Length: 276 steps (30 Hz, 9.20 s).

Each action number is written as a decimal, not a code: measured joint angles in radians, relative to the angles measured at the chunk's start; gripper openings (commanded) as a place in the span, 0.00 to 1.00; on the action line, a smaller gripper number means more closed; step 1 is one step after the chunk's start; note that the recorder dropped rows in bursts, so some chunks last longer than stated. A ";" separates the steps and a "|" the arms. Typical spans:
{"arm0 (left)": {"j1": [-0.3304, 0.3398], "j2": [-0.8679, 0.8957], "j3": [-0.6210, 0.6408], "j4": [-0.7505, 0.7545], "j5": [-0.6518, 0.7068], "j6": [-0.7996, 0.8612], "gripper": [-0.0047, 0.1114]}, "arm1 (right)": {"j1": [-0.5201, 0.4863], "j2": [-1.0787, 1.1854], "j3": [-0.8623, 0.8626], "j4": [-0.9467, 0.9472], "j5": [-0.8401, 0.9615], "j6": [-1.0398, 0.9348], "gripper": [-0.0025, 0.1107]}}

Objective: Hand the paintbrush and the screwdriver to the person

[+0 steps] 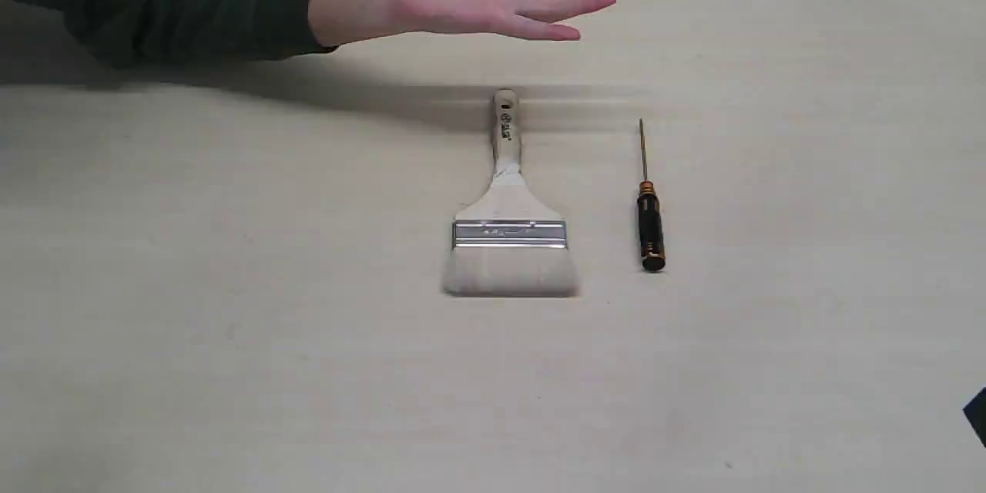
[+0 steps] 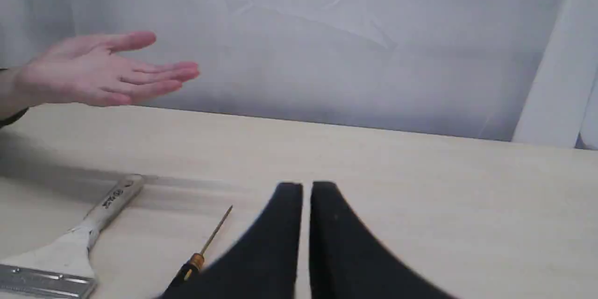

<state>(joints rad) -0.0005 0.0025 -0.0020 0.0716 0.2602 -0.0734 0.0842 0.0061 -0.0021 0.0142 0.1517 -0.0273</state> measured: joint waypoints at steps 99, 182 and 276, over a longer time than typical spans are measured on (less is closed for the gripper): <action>0.000 0.000 0.000 0.000 0.000 0.000 0.04 | 0.174 1.624 -1.070 0.240 0.349 -0.050 0.44; 0.000 0.000 0.000 0.000 0.000 0.000 0.04 | 0.175 1.971 -1.128 0.078 0.471 0.071 0.06; 0.000 0.000 0.000 0.000 0.000 0.000 0.04 | 0.302 1.962 -1.864 0.045 0.825 0.147 0.52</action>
<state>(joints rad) -0.0005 0.0025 -0.0020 0.0716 0.2602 -0.0734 0.3857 1.9682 -1.8658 0.0590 0.9768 0.1193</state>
